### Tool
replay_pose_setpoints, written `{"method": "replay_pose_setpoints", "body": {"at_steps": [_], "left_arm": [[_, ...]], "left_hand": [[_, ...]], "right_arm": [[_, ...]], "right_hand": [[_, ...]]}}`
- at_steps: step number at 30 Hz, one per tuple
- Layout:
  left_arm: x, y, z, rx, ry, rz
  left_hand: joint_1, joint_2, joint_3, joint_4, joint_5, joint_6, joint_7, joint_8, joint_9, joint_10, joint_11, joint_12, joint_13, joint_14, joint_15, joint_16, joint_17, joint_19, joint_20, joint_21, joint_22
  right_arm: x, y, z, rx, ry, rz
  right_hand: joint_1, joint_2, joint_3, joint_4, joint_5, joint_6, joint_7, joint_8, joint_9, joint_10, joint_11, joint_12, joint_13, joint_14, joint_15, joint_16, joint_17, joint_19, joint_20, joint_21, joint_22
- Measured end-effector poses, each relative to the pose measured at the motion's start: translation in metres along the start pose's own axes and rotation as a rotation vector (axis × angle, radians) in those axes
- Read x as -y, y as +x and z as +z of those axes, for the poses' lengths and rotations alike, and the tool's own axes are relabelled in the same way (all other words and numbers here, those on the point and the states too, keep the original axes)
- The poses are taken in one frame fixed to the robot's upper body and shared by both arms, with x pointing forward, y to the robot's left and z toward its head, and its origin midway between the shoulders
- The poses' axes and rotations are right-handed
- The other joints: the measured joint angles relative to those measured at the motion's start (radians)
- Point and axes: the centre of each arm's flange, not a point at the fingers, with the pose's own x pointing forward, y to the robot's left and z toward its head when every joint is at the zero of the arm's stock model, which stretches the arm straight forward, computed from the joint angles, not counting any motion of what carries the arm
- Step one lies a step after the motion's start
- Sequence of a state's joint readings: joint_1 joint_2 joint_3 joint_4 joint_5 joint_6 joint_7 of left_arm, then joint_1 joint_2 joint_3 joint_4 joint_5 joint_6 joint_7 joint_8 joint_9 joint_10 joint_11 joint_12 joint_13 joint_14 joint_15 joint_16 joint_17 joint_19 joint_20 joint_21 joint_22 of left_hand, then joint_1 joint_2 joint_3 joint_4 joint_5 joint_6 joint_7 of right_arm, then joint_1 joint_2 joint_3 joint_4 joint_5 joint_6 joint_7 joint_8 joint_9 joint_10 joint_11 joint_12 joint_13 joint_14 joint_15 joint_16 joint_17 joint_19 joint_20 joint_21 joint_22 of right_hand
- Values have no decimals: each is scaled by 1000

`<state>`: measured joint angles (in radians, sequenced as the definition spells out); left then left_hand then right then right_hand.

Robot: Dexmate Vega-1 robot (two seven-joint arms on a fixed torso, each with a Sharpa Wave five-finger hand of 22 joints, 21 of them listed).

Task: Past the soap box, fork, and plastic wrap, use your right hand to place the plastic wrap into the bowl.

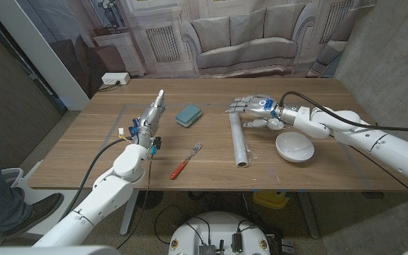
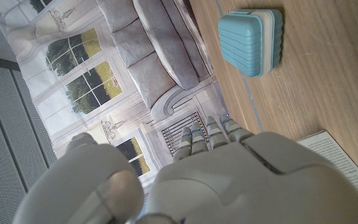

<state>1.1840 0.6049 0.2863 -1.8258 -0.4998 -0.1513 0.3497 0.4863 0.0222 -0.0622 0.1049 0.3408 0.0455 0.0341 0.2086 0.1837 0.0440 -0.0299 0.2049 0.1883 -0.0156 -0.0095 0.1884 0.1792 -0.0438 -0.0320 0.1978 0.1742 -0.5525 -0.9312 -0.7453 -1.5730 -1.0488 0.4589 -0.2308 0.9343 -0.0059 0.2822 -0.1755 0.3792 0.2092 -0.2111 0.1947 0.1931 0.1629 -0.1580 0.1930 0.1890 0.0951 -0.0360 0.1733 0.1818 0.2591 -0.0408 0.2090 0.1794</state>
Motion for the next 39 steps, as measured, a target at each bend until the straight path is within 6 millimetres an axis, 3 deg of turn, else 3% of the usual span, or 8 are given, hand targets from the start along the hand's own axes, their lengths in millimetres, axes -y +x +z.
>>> {"method": "replay_pose_setpoints", "body": {"at_steps": [39], "left_arm": [[9,-2,-3,-21,1,4]], "left_hand": [[4,4,-7,-1,0,2,2,-6,0,2,2,0,0,0,0,1,0,0,0,0,0]], "right_arm": [[-34,12,20,83,-25,82]], "right_hand": [[36,7,-27,27,0,19,-11,6,5,3,-5,16,-4,-10,0,10,0,-5,5,-6,5]]}}
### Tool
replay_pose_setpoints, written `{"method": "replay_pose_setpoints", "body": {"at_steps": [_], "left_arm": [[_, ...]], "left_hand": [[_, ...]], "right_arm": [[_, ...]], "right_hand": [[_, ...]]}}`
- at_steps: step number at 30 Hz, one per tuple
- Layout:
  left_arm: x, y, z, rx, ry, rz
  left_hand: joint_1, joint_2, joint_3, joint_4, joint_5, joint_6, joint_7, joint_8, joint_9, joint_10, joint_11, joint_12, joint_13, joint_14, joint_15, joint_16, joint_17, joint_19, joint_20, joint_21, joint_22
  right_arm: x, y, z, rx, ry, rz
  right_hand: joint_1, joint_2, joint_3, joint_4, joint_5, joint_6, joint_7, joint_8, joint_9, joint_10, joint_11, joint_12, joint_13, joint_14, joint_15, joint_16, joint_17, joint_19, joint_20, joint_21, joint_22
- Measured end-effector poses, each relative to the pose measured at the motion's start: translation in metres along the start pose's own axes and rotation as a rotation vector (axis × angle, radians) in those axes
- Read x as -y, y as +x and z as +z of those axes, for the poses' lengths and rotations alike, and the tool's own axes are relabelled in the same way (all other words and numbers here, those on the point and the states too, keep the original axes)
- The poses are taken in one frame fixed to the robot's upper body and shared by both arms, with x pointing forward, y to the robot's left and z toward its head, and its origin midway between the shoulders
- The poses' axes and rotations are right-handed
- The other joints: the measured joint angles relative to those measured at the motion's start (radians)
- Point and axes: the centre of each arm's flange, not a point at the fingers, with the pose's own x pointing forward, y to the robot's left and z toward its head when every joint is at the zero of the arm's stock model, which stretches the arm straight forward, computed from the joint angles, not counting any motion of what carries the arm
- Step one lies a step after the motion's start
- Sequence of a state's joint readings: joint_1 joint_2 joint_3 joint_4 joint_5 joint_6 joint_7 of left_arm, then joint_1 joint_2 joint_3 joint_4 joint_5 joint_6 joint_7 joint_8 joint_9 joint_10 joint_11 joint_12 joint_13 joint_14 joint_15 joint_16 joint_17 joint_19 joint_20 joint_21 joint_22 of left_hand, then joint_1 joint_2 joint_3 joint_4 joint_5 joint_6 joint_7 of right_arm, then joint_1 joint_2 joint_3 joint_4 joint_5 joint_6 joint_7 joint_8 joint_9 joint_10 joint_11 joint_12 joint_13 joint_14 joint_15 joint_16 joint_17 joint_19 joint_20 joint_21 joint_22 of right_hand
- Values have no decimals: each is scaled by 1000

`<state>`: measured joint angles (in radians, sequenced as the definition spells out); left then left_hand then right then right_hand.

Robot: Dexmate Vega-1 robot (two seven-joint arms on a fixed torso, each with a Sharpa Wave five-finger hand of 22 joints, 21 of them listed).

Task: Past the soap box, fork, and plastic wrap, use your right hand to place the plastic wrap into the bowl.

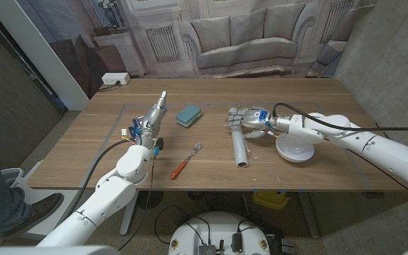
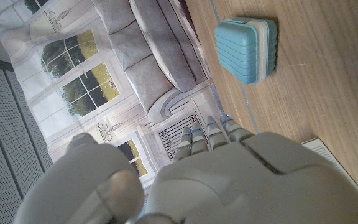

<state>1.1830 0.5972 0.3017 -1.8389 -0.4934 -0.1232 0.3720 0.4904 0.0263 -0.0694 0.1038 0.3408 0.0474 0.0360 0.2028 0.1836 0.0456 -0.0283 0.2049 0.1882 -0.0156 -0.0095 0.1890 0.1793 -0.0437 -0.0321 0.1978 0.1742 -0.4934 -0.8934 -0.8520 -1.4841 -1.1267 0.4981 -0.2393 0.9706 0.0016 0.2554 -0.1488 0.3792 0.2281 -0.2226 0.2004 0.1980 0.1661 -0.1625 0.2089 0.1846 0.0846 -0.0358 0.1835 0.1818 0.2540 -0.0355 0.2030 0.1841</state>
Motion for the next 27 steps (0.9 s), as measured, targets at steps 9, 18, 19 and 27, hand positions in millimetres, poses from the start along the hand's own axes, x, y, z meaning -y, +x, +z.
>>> {"method": "replay_pose_setpoints", "body": {"at_steps": [9,18,19,27], "left_arm": [[3,2,0,-1,-3,-4],[4,3,-4,-9,-5,-5],[4,3,-4,-9,-5,-5],[5,2,-6,-9,-12,-5]], "left_hand": [[0,0,0,0,0,0,0,0,0,0,0,0,0,0,0,0,0,-6,6,0,0],[0,0,-3,3,0,0,0,0,0,0,0,0,0,0,0,0,0,-5,5,0,0],[0,0,-3,3,0,0,0,0,0,0,0,0,0,0,0,0,0,-6,5,0,0],[0,0,-3,3,0,0,0,0,0,0,0,0,0,0,0,0,0,-5,5,0,0]], "right_arm": [[-4,4,3,14,-1,-2],[-9,7,7,27,3,-2],[-9,7,7,28,4,-1],[-12,10,9,47,16,1]], "right_hand": [[9,-1,-4,4,0,29,3,8,0,23,-2,8,0,7,-1,0,0,4,-4,0,0],[40,16,-8,8,0,69,3,15,0,70,9,21,0,67,-2,12,0,68,-5,23,0],[44,21,-8,8,0,69,3,15,0,77,16,21,0,74,-2,12,0,78,-6,24,0],[76,34,-8,8,0,91,14,15,0,109,26,29,0,102,-2,12,0,103,-8,24,-4]]}}
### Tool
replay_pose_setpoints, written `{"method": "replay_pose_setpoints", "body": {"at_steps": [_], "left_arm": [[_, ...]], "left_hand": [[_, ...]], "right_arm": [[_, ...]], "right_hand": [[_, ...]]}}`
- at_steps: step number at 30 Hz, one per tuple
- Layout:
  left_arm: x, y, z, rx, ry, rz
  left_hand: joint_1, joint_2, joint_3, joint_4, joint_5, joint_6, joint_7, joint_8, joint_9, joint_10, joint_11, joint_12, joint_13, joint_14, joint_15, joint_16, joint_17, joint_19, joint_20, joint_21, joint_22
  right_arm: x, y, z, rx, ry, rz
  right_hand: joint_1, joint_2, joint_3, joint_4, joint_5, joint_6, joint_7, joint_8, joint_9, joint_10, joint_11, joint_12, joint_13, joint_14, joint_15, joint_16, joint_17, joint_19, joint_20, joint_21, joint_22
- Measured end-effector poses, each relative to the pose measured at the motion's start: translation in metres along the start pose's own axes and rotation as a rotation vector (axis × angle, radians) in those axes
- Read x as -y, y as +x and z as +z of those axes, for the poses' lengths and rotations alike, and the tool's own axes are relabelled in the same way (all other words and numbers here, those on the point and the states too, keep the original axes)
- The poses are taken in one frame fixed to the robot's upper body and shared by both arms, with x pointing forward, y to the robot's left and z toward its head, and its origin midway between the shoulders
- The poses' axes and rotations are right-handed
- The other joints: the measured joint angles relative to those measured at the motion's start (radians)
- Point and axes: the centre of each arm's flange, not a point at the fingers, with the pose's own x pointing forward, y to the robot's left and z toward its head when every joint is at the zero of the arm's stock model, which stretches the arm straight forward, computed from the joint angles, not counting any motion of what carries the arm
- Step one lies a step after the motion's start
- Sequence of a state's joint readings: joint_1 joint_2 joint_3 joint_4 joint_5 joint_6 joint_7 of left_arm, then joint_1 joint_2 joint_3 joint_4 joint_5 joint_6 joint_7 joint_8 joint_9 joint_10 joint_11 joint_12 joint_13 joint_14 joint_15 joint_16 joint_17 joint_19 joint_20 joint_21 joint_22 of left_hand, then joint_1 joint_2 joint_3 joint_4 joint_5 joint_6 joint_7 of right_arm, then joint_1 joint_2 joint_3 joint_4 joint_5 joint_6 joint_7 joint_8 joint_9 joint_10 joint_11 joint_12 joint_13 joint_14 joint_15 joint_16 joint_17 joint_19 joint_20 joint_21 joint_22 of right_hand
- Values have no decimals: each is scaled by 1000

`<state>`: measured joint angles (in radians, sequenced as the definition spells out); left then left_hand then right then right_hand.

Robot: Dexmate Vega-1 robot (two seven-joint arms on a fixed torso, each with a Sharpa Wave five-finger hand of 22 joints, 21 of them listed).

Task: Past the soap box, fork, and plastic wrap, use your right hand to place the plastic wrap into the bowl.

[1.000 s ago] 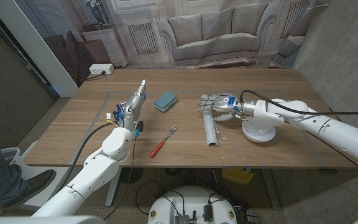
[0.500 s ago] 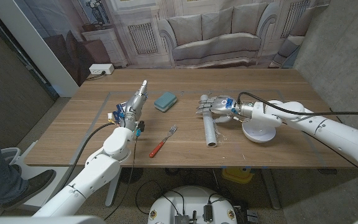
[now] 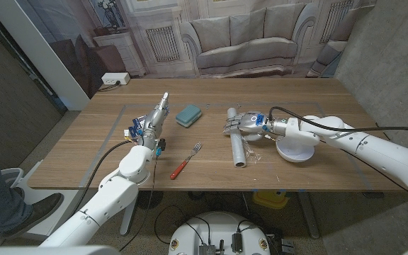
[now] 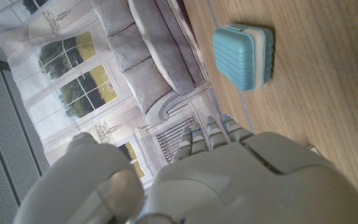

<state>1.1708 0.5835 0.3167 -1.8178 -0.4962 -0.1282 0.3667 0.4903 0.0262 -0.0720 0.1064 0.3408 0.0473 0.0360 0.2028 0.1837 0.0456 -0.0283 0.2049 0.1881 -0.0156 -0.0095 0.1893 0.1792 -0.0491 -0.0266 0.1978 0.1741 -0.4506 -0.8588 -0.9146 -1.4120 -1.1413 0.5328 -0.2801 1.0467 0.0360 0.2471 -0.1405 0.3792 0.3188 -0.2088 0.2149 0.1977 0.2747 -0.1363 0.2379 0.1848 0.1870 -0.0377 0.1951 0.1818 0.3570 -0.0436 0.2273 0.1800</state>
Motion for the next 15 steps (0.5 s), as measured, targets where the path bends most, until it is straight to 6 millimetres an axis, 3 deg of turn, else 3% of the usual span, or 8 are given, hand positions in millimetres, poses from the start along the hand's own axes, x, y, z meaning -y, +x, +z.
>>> {"method": "replay_pose_setpoints", "body": {"at_steps": [9,15], "left_arm": [[0,-2,-3,-5,-2,2],[1,-3,-2,-4,-3,4]], "left_hand": [[3,3,-8,0,0,0,0,0,0,0,0,0,0,0,0,0,0,-5,5,0,0],[4,4,-8,0,0,6,-6,0,0,1,-1,0,0,0,0,0,0,-5,5,0,0]], "right_arm": [[-5,3,0,10,20,-9],[-10,5,-2,19,45,-10]], "right_hand": [[45,32,2,-2,-13,45,35,4,0,64,-22,16,-4,70,-2,8,0,43,2,12,-1],[79,54,6,-6,-39,102,51,15,0,128,-33,23,-4,131,-3,12,1,43,3,21,1]]}}
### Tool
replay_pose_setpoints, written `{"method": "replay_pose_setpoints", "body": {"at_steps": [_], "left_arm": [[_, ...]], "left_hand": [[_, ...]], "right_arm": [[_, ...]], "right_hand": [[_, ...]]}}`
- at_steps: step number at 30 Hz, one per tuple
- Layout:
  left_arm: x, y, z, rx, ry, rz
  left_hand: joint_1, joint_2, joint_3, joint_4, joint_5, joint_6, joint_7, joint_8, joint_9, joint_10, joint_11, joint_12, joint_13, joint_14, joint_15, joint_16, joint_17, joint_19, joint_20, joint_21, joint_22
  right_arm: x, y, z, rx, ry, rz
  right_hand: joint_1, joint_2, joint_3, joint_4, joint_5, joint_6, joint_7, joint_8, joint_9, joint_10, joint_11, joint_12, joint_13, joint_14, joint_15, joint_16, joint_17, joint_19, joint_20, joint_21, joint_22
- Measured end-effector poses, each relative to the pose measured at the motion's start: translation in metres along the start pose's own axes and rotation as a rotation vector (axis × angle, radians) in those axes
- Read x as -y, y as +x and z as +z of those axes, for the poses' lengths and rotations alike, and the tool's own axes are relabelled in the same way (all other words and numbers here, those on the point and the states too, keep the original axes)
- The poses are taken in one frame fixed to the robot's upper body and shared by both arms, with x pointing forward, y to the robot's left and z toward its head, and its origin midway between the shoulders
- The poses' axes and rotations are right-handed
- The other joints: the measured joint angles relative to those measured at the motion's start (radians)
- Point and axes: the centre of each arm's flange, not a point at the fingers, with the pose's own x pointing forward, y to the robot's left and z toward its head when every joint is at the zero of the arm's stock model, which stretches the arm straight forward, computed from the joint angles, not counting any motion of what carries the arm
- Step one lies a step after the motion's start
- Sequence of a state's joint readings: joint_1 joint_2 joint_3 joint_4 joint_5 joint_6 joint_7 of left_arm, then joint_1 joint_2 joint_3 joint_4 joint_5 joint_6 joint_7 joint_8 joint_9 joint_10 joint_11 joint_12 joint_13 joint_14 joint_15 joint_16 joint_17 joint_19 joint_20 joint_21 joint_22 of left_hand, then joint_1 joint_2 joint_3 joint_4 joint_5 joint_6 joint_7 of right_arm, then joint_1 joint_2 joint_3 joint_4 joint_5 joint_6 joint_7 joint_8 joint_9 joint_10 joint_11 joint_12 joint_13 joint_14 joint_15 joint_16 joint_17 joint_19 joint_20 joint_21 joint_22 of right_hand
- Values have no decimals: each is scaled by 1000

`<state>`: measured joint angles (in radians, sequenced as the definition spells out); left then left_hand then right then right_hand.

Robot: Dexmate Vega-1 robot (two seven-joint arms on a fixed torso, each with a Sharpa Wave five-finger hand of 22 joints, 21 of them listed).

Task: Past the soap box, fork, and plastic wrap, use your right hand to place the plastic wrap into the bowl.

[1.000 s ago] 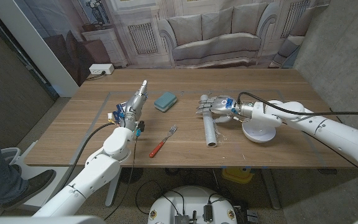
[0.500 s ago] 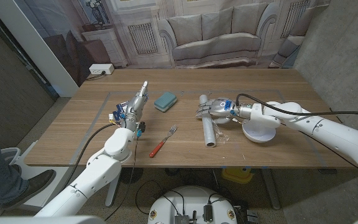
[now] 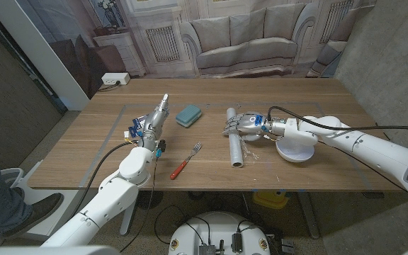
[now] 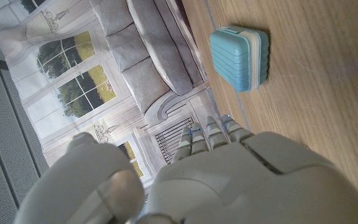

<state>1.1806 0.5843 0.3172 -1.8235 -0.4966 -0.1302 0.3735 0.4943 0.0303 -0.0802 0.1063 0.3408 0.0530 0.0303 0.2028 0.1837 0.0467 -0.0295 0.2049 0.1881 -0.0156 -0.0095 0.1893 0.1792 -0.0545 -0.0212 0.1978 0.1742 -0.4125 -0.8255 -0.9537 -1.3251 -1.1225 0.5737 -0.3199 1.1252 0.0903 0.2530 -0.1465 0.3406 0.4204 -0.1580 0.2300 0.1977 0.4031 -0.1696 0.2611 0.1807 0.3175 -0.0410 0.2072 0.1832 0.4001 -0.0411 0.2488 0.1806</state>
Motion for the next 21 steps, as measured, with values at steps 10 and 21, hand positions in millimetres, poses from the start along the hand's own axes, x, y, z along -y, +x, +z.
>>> {"method": "replay_pose_setpoints", "body": {"at_steps": [10,21], "left_arm": [[1,-2,1,2,0,6],[3,-5,1,-3,4,10]], "left_hand": [[0,0,0,0,0,4,4,0,0,3,-3,0,0,0,0,0,0,0,0,0,0],[0,0,-3,-3,0,5,6,0,0,3,-3,0,0,0,0,0,0,0,0,0,0]], "right_arm": [[-4,2,-2,19,28,-14],[-1,5,-4,49,42,-32]], "right_hand": [[67,51,7,-1,-78,146,-16,17,-3,129,-17,16,-1,128,-4,9,7,1,2,22,0],[72,56,5,9,-143,265,-24,25,-7,226,-23,17,-2,233,-12,16,15,52,41,69,4]]}}
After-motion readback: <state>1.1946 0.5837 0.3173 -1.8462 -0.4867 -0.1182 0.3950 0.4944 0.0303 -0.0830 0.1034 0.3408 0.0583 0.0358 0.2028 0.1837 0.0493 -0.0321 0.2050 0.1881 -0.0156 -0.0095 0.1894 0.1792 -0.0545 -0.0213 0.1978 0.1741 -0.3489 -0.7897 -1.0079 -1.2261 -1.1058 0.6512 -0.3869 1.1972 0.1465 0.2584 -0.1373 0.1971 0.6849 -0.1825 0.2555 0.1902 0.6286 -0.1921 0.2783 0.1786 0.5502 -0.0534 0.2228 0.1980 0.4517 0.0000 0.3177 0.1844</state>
